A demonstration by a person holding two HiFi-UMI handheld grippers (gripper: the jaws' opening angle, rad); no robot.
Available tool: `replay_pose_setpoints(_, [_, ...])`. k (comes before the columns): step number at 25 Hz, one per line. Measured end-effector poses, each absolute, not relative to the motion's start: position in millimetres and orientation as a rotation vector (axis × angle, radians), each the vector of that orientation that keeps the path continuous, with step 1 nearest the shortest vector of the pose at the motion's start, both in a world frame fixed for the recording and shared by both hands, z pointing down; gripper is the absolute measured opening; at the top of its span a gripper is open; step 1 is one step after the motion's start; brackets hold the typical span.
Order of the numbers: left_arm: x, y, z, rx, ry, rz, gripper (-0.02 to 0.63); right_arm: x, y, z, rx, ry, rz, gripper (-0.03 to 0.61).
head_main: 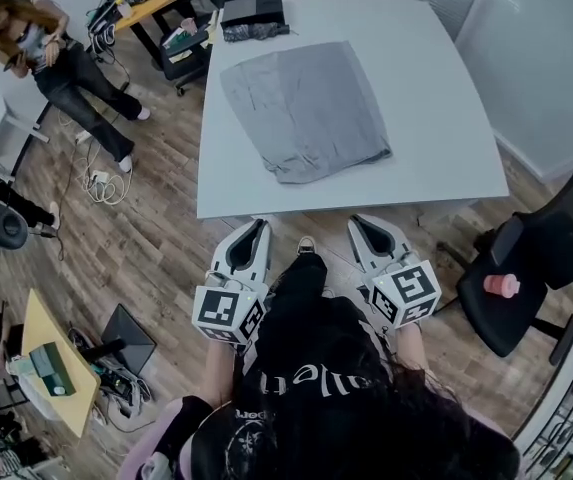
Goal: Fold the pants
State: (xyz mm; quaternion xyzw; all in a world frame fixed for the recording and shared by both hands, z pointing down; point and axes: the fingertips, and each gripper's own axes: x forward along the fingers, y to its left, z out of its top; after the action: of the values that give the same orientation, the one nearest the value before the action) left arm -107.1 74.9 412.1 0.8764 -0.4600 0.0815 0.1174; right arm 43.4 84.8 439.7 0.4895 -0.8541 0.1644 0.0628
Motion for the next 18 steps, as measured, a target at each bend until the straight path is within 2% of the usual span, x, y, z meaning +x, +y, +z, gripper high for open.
replay_pose_setpoints(13, [-104.9, -11.3, 501.7, 2.462, -1.209, 0.436, 0.044, 70.1, -11.2, 469.3, 1.543, -2.485, 0.530, 0.028])
replay_pose_setpoints(18, [-105.6, -38.0, 533.7, 2.403, -1.137, 0.474, 0.074, 81.2, -43.3, 489.5, 1.566, -2.402, 0.572, 0.028])
